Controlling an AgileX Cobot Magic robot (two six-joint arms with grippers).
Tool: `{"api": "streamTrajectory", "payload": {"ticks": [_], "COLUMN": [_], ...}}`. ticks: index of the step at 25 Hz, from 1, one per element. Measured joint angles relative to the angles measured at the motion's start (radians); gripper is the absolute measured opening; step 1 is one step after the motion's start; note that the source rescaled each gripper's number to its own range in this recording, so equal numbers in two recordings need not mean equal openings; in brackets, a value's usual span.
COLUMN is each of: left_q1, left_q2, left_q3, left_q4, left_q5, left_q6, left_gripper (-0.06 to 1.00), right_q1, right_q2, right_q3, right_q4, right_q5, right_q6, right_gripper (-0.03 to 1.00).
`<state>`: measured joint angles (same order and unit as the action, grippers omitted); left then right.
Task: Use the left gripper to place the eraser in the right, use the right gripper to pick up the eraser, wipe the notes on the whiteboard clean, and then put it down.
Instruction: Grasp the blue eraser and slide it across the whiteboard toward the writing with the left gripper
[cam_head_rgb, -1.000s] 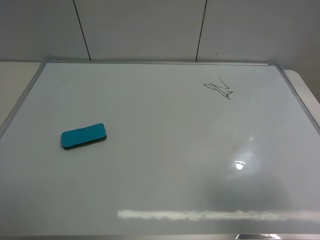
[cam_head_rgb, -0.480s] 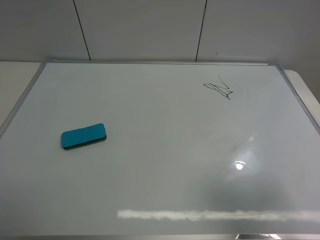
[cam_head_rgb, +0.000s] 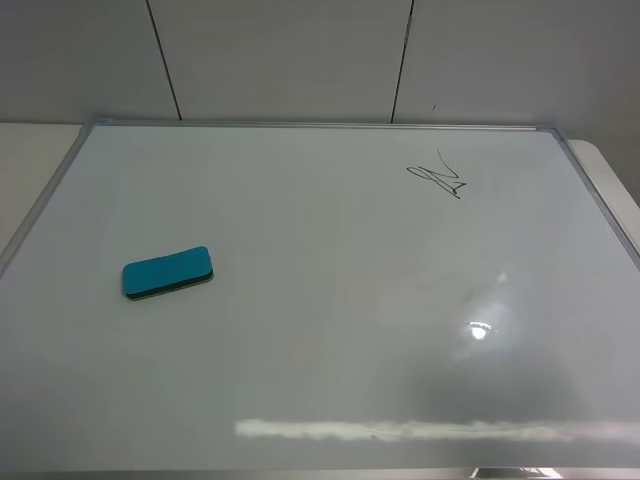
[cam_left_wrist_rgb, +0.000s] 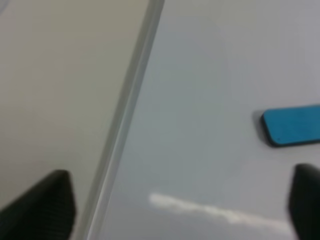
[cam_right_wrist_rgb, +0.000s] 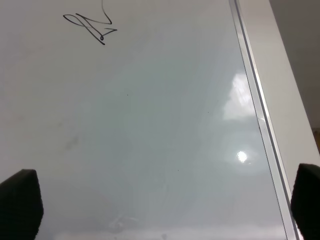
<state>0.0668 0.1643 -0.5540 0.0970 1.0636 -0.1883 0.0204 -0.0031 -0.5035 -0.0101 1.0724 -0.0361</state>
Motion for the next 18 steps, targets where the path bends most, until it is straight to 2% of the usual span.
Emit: {"api": "streamTrajectory", "payload": {"ticks": [1,5,7,9,13,15,18], "left_q1": [0.000,0.000,0.000,0.000,-0.020,-0.060,-0.156], "left_q2": [0.054,0.324,0.464,0.588,0.822,0.932,1.059], "left_q3": [-0.024,-0.120,-0.160,-0.195,-0.225,-0.228,-0.230], "left_q4": [0.000,0.000,-0.007,-0.043,-0.149,-0.180,-0.174], "left_q5": [-0.002,-0.020,-0.036,-0.061,-0.118,-0.151,-0.231], "left_q6": [0.010,0.122,0.201,0.271,0.433,0.495,0.529], "left_gripper": [0.71,0.22,0.07,0.02,0.00,0.00,0.00], "right_q1": [0.000,0.000,0.000,0.000,0.000,0.000,0.000], "right_q2": [0.000,0.000,0.000,0.000,0.000,0.000,0.000], "right_q3": [0.000,0.000,0.000,0.000,0.000,0.000,0.000], "right_q4": [0.000,0.000,0.000,0.000,0.000,0.000,0.000], "right_q5": [0.000,0.000,0.000,0.000,0.000,0.000,0.000], "right_q6": [0.000,0.000,0.000,0.000,0.000,0.000,0.000], "right_gripper": [1.00,1.00,1.00,1.00,1.00,1.00,1.00]}}
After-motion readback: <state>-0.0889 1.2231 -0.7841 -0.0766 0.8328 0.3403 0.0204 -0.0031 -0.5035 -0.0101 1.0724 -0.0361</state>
